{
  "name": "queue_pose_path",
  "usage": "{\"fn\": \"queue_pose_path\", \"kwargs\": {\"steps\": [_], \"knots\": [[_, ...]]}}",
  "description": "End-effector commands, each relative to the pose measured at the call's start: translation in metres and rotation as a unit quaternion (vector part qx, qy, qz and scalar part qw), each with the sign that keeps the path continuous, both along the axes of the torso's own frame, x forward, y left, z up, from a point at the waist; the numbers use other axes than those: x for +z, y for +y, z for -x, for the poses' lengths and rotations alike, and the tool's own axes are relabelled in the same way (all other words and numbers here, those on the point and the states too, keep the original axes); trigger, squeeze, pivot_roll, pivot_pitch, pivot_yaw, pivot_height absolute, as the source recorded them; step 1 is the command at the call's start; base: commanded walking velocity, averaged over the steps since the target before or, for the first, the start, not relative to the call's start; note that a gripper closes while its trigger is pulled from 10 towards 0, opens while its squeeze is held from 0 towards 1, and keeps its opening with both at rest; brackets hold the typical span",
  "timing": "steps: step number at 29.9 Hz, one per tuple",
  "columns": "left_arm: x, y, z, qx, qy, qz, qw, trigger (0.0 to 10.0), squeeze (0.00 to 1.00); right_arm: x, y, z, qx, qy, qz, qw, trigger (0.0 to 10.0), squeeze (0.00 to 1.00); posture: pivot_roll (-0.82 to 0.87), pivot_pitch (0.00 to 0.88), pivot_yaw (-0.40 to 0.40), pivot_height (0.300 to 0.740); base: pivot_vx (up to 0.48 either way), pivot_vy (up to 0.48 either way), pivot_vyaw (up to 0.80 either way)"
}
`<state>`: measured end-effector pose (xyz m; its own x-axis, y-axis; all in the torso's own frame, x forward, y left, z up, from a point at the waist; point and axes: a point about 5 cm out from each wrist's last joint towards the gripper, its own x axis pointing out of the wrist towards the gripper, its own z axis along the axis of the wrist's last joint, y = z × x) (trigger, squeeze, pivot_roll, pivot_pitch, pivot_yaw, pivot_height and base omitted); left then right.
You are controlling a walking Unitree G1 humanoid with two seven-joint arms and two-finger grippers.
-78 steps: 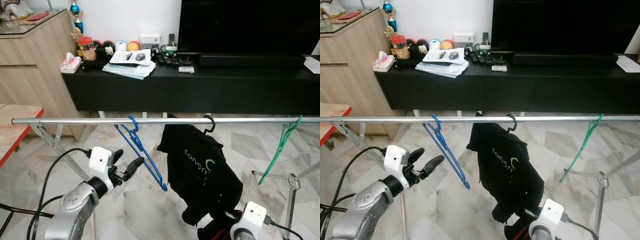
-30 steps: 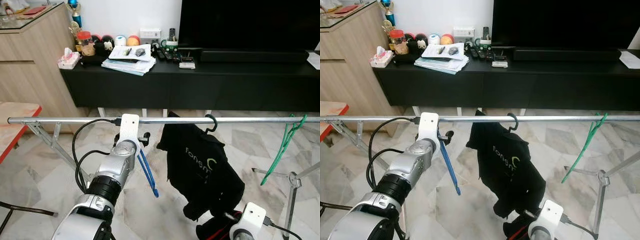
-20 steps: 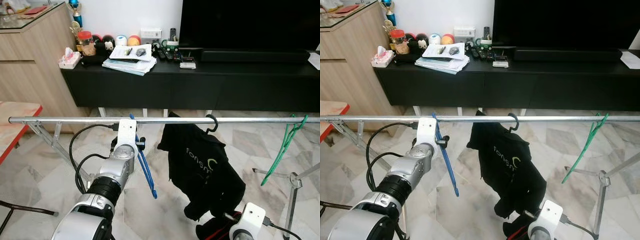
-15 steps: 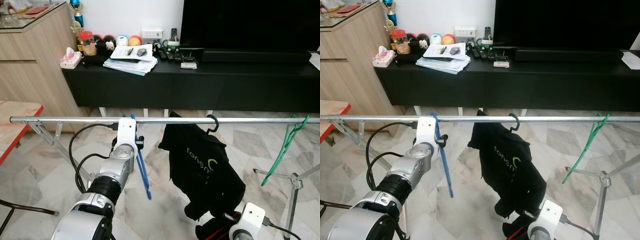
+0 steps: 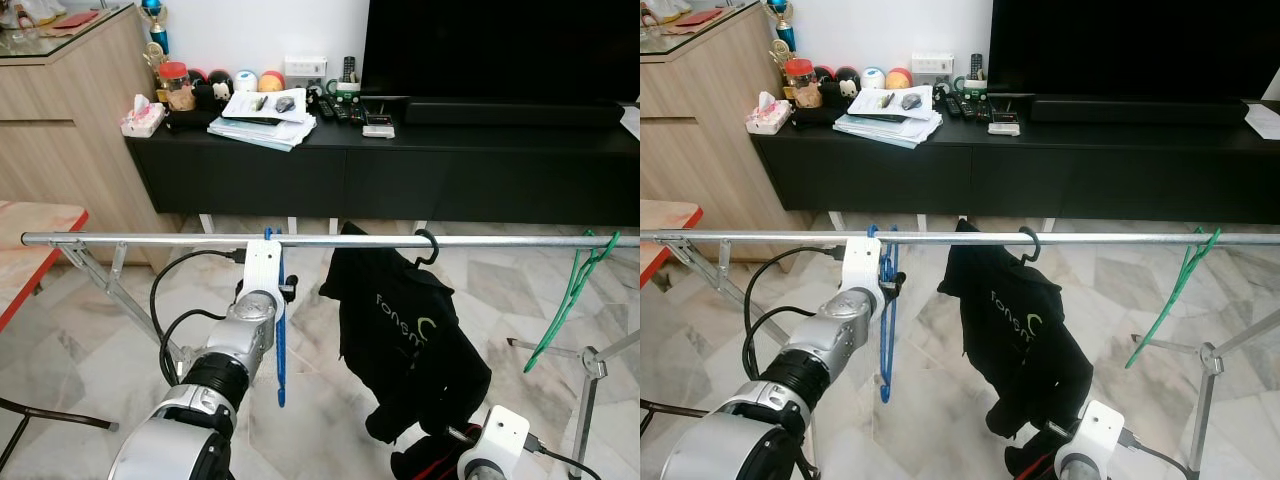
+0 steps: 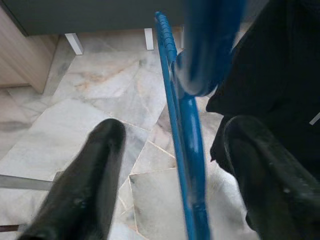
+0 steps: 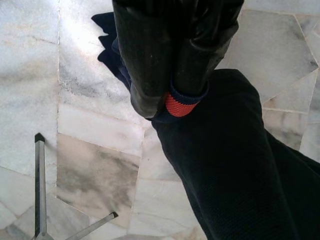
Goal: Hang hanger
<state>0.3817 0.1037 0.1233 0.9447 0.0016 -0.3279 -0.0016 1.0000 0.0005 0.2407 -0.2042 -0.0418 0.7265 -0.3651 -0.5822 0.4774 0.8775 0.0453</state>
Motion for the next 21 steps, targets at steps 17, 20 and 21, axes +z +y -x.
{"fn": "queue_pose_path", "kwargs": {"steps": [17,20,21], "knots": [[0.003,0.005,-0.001,-0.005,-0.018,-0.009,1.000,0.0,0.00,-0.003,0.002,0.002,0.002,0.010,-0.001,1.000,10.0,0.00,-0.06,0.065,0.041,0.740,0.000,0.000,0.00],[0.006,0.008,0.000,-0.005,-0.029,-0.013,0.999,0.0,0.00,-0.003,0.002,0.002,0.002,0.010,-0.002,1.000,10.0,0.00,-0.06,0.067,0.041,0.740,0.000,0.000,0.00],[0.006,0.011,0.001,-0.008,-0.034,-0.016,0.999,0.0,0.00,-0.003,0.002,0.003,0.003,0.011,-0.002,1.000,10.0,0.00,-0.05,0.067,0.041,0.740,0.000,0.000,0.00]]}}
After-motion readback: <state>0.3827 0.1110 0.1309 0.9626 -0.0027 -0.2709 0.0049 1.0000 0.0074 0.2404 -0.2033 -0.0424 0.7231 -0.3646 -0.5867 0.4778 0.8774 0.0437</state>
